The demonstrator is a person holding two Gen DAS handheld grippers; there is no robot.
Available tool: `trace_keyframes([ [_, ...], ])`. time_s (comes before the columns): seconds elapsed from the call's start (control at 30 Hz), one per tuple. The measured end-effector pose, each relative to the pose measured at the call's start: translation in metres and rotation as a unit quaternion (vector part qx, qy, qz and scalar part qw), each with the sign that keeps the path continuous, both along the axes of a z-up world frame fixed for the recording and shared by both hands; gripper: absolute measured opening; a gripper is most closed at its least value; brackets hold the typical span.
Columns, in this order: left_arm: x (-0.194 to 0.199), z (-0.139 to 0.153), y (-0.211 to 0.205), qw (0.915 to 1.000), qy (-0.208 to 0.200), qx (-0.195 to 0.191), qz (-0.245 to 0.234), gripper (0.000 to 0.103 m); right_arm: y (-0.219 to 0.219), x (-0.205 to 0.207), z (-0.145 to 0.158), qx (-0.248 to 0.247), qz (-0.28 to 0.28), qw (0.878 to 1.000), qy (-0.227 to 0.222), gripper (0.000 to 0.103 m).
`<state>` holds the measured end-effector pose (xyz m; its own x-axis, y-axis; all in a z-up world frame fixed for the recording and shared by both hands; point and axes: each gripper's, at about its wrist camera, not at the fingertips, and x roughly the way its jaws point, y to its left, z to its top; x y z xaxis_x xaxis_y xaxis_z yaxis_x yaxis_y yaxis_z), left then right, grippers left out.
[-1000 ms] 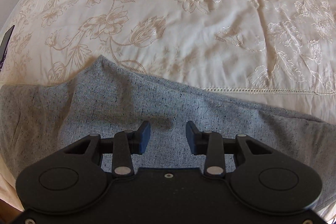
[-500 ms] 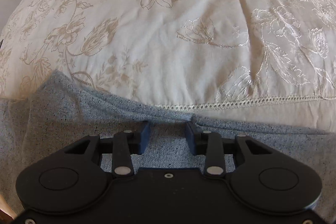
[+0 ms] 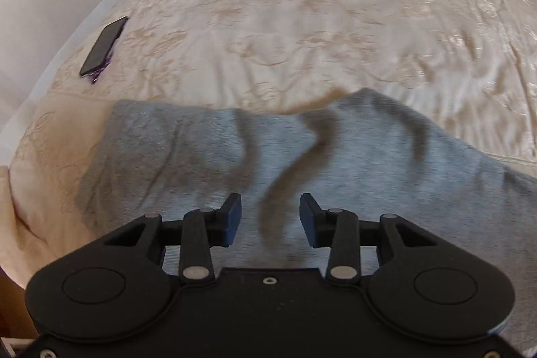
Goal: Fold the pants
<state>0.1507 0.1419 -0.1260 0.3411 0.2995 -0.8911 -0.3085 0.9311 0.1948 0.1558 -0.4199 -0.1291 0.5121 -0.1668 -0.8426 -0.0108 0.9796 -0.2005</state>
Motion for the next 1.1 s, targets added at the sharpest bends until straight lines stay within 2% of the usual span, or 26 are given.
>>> trace_keyframes([
  [0.1, -0.003, -0.011, 0.058, 0.9987, 0.007, -0.015, 0.049, 0.048, 0.028, -0.01, 0.01, 0.03, -0.043, 0.999, -0.01, 0.027],
  [0.2, -0.009, -0.036, 0.108, 0.9949, 0.028, -0.032, 0.091, 0.051, 0.059, -0.02, 0.013, 0.061, -0.078, 0.995, -0.002, 0.027],
  [0.27, -0.015, -0.049, 0.134, 0.9896, 0.021, -0.094, 0.107, 0.052, 0.077, -0.028, 0.012, 0.075, -0.099, 0.992, 0.005, 0.027],
  [0.33, -0.02, -0.047, 0.144, 0.9853, 0.01, -0.122, 0.119, 0.051, 0.093, -0.035, 0.01, 0.086, -0.118, 0.989, 0.013, 0.027],
  [0.43, -0.025, -0.033, 0.137, 0.9838, -0.002, -0.12, 0.134, 0.048, 0.106, -0.048, 0.007, 0.1, -0.146, 0.984, 0.019, 0.027],
  [0.53, -0.035, -0.021, 0.114, 0.9915, -0.01, -0.085, 0.098, 0.047, 0.113, -0.067, 0.006, 0.112, -0.173, 0.978, 0.022, 0.03],
  [0.6, -0.041, -0.03, 0.099, 0.9969, 0.011, -0.042, 0.066, 0.049, 0.114, -0.078, 0.005, 0.108, -0.18, 0.978, 0.013, 0.032],
  [0.67, -0.044, -0.05, 0.097, 0.9969, 0.042, -0.037, 0.056, 0.05, 0.111, -0.091, 0.005, 0.104, -0.181, 0.978, 0.003, 0.034],
  [0.77, -0.047, -0.049, 0.095, 0.9966, 0.028, -0.034, 0.069, 0.05, 0.103, -0.107, 0.004, 0.09, -0.175, 0.98, -0.006, 0.034],
  [0.87, -0.05, -0.033, 0.085, 0.9962, 0.017, -0.029, 0.08, 0.047, 0.082, -0.118, 0.003, 0.079, -0.171, 0.982, -0.019, 0.034],
  [0.93, -0.054, -0.023, 0.07, 0.9957, 0.008, -0.031, 0.086, 0.046, 0.056, -0.123, 0.001, 0.09, -0.169, 0.981, -0.02, 0.034],
  [1.1, -0.059, -0.01, 0.0, 0.9962, -0.003, -0.046, 0.075, 0.046, -0.005, -0.118, -0.001, 0.104, -0.156, 0.982, -0.029, 0.035],
])
